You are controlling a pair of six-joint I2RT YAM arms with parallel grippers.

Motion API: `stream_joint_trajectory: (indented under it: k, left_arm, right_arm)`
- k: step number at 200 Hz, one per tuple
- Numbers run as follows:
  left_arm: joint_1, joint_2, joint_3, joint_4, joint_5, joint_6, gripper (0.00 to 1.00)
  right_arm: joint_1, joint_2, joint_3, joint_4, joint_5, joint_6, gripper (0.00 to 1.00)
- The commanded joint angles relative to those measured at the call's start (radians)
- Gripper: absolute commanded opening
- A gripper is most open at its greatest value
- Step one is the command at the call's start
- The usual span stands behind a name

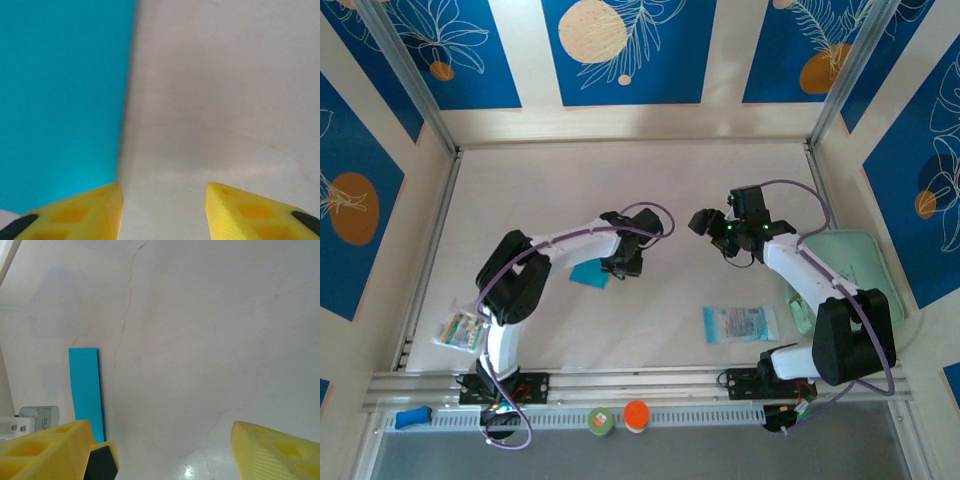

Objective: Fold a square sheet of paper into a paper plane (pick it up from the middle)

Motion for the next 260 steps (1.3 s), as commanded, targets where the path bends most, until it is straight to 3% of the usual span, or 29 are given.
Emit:
stream_joint_trajectory:
  k: [1, 46, 83, 120, 136, 193, 222, 260]
  left_arm:
    - [0.049, -0.118, -0.063, 0.137, 0.158, -0.037, 0.55]
    - [0.206, -0.371, -0.304, 0.288, 0.197, -0.103, 0.69]
    - [0.337, -0.580, -0.484, 0.287, 0.140, -0.130, 0.80]
    - [0.414, -0.742, -0.580, 0.238, 0.082, -0.130, 0.93]
    - [0.437, -0.781, -0.598, 0.222, 0.073, -0.124, 1.00]
    - [0.458, -0.796, -0.612, 0.226, 0.087, -0.128, 1.00]
    - [0.458, -0.764, -0.603, 0.244, 0.119, -0.121, 0.99]
    - [0.457, -0.710, -0.579, 0.256, 0.191, -0.087, 0.99]
  right_arm:
    - [0.038, 0.026, 0.017, -0.011, -0.030, -0.010, 0.72]
    - [0.245, 0.191, 0.130, -0.005, -0.049, -0.031, 0.69]
    - [0.408, 0.404, 0.316, -0.032, -0.095, -0.053, 0.63]
    - [0.503, 0.599, 0.499, -0.060, -0.130, -0.087, 0.57]
    - [0.520, 0.667, 0.569, -0.089, -0.131, -0.100, 0.57]
    - [0.518, 0.817, 0.697, -0.195, -0.132, -0.158, 0.56]
    - [0.493, 0.809, 0.653, -0.225, -0.144, -0.196, 0.56]
    - [0.448, 0.755, 0.566, -0.352, -0.107, -0.381, 0.55]
